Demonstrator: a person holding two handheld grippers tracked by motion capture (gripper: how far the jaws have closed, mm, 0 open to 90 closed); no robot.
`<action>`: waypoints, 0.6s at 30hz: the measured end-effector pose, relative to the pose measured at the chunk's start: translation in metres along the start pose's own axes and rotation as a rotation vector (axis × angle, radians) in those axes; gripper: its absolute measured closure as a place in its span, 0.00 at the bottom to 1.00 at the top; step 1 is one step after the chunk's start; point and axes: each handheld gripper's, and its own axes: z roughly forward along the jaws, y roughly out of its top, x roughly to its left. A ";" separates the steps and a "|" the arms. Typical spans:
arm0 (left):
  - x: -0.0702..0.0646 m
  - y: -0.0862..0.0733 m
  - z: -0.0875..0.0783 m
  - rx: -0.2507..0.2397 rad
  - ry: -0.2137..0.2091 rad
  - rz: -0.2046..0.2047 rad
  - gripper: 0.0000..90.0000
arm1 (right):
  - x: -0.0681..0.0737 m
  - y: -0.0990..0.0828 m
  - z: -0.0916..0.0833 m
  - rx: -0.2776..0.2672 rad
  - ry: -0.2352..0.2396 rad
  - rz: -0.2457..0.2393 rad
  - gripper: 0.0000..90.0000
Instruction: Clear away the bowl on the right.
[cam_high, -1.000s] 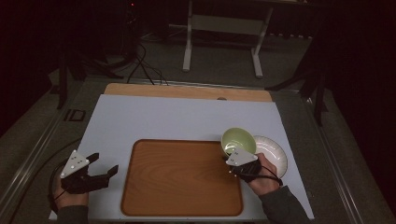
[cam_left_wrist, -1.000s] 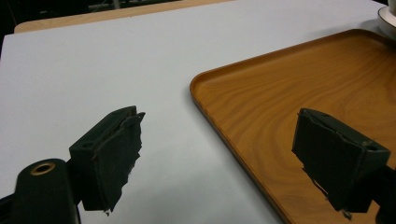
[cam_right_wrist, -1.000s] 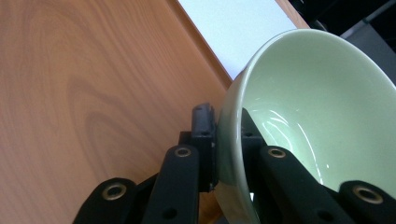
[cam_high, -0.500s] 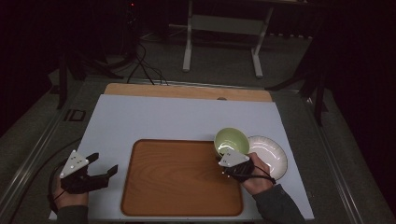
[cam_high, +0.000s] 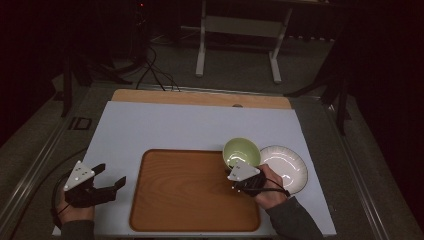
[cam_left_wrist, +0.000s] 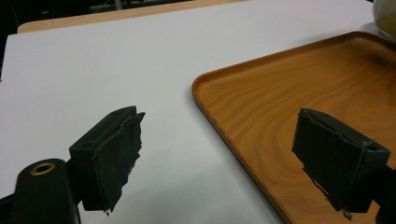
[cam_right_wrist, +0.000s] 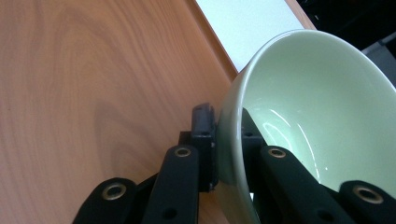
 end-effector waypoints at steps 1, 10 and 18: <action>0.000 0.000 0.000 0.000 0.000 0.000 0.17 | 0.001 0.001 0.000 -0.003 0.000 0.000 0.92; 0.000 0.000 0.000 0.000 0.001 -0.001 0.17 | 0.005 0.006 0.003 -0.010 0.010 -0.022 0.92; 0.000 0.000 0.000 -0.003 0.000 -0.001 0.17 | 0.009 0.011 0.004 -0.017 0.014 -0.043 0.92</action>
